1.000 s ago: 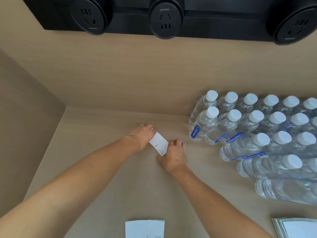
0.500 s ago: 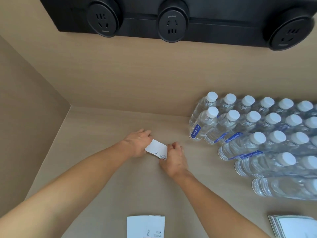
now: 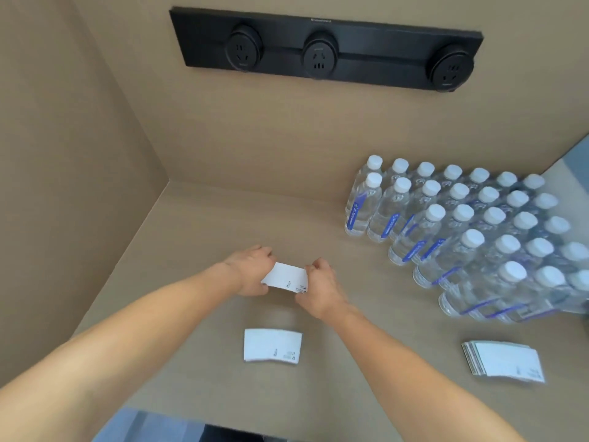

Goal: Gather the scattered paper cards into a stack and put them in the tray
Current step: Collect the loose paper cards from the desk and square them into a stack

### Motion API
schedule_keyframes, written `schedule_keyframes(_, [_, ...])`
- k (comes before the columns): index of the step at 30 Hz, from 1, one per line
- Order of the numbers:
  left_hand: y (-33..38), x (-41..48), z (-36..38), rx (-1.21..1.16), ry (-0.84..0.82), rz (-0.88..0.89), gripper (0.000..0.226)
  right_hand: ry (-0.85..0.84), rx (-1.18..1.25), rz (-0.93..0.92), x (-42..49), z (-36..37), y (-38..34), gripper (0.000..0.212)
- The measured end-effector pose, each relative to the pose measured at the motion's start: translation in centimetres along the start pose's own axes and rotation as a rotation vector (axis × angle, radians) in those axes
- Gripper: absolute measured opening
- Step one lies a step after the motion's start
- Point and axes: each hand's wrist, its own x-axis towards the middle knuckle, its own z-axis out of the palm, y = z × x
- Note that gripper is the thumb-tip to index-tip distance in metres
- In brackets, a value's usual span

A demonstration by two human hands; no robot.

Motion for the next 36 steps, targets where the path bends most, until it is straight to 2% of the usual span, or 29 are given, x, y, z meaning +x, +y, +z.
schedule_keyframes(8, [2.1, -4.7, 4.6, 0.002, -0.076, -0.01, 0.047, -0.122, -0.013, -0.028, -5.3, 3.0, 0.4, 0.032])
schedule_keyframes(16, [3.7, -7.2, 7.6, -0.053, -0.082, -0.044, 0.041, -0.138, -0.071, -0.047, -7.5, 5.0, 0.6, 0.038])
schedule_keyframes(30, [5.0, -8.3, 11.4, -0.299, -0.06, -0.184, 0.037, -0.154, -0.05, -0.067, -7.4, 7.2, 0.3, 0.027])
schedule_keyframes(36, [5.3, -8.1, 12.0, -0.393, -0.022, -0.233, 0.033, -0.186, -0.039, -0.059, -7.1, 7.5, 0.5, 0.034])
